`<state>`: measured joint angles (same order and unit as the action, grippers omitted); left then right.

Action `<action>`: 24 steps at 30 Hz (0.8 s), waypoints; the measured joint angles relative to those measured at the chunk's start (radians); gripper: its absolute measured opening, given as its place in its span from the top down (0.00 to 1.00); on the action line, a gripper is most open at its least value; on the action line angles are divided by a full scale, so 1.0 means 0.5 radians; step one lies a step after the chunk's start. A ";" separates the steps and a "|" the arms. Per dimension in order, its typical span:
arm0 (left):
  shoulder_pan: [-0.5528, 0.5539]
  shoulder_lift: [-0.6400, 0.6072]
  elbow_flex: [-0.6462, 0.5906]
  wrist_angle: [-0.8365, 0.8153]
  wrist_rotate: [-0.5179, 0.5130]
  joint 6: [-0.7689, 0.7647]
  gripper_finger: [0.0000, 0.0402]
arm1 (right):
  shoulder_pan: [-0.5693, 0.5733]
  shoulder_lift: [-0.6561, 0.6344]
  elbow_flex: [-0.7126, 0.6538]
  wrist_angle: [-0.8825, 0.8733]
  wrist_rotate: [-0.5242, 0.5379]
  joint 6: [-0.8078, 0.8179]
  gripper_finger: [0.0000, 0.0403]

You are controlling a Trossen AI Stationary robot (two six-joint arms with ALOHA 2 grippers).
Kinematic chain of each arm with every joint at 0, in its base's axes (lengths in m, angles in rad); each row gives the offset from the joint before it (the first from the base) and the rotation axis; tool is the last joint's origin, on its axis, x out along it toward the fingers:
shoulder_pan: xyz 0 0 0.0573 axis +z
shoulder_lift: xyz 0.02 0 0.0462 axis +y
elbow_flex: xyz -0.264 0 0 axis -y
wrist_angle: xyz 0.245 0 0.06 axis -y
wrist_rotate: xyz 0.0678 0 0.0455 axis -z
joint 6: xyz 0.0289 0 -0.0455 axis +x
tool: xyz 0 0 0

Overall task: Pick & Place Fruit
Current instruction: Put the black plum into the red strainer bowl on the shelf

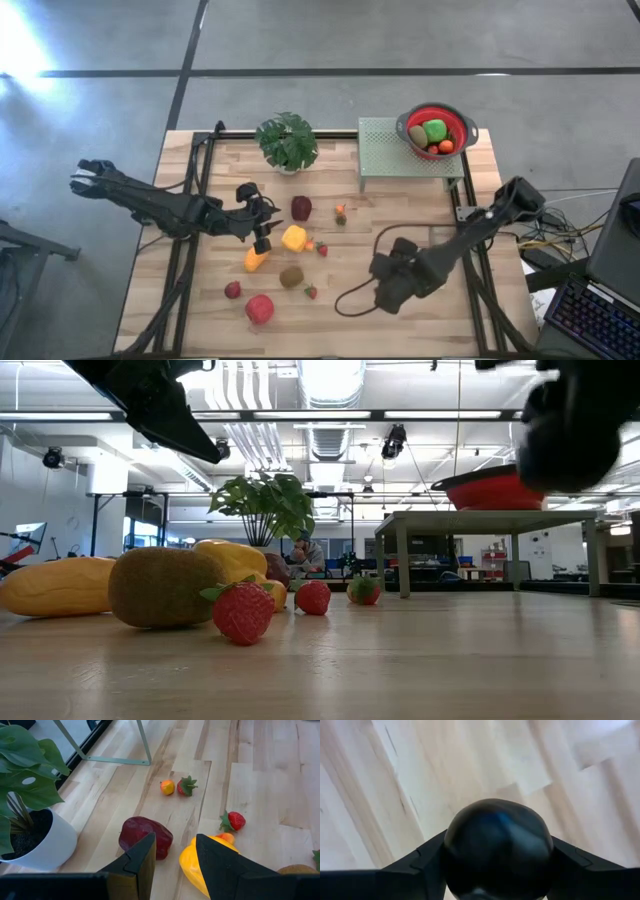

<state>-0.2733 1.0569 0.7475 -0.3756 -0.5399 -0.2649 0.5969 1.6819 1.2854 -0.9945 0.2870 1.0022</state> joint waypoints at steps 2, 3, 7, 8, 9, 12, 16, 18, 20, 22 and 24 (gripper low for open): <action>0.000 0.000 0.000 0.000 0.000 0.001 0.63 | -0.026 -0.084 0.000 0.001 0.051 -0.027 0.42; 0.000 0.000 0.000 0.000 0.000 0.000 0.63 | -0.045 -0.128 0.000 0.003 0.081 -0.035 0.42; -0.001 0.000 0.000 0.000 0.001 0.000 0.63 | -0.129 -0.291 0.000 0.004 0.207 -0.091 0.37; 0.000 0.000 0.001 0.000 0.000 0.000 0.63 | -0.155 -0.328 0.000 0.006 0.225 -0.115 0.37; 0.000 0.000 0.001 0.000 0.000 0.001 0.63 | -0.180 -0.363 0.000 0.009 0.240 -0.140 0.36; 0.000 0.000 0.000 0.000 0.000 0.001 0.63 | -0.250 -0.471 0.000 0.013 0.285 -0.222 0.37; 0.000 0.000 0.000 0.000 0.000 0.000 0.63 | -0.347 -0.610 0.000 0.015 0.324 -0.323 0.41; 0.000 0.000 0.000 0.000 0.000 0.001 0.63 | -0.402 -0.680 0.000 0.015 0.326 -0.362 0.42; -0.001 0.000 0.000 0.000 0.000 0.000 0.63 | -0.455 -0.747 0.000 0.015 0.328 -0.397 0.42; -0.001 0.001 0.000 0.001 0.001 0.000 0.63 | -0.514 -0.805 0.000 0.015 0.329 -0.407 0.40; 0.000 0.000 0.001 0.000 0.000 0.000 0.63 | -0.574 -0.864 0.000 0.014 0.333 -0.450 0.37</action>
<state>-0.2736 1.0571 0.7479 -0.3756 -0.5400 -0.2648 0.3098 1.2499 1.2854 -0.9874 0.4538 0.7772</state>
